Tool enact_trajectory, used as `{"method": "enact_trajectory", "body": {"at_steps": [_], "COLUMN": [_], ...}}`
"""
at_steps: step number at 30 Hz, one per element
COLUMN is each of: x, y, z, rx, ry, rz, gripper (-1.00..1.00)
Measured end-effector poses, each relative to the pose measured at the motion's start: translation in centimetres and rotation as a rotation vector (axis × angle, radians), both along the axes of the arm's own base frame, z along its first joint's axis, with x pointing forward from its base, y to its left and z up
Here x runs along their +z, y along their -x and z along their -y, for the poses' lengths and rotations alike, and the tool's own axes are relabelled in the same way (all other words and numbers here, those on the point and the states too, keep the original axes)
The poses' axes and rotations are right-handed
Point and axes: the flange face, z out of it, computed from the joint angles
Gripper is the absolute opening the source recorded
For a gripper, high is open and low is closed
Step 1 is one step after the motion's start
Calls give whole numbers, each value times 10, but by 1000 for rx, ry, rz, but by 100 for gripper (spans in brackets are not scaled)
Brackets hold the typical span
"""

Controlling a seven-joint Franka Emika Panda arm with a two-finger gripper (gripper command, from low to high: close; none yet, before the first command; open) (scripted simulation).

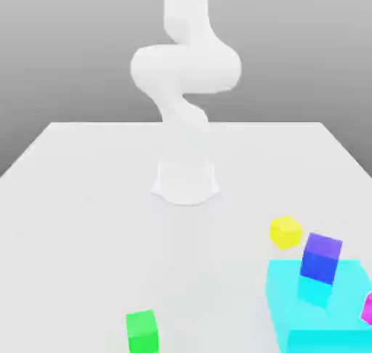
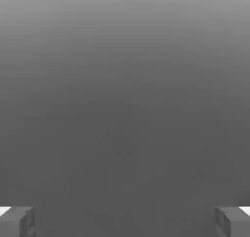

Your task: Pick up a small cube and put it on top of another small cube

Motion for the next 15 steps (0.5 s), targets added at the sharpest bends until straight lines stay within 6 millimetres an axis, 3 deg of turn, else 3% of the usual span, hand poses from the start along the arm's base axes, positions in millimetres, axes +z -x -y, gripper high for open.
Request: {"method": "enact_trajectory", "body": {"at_steps": [7,11,15], "x": [-118,-192,-267], "y": [-77,-104,-119], "z": [16,23,30], "rx": [80,117,148], "ry": [-4,3,17], "rz": [-193,-299,-405], "gripper": [0,0,0]}}
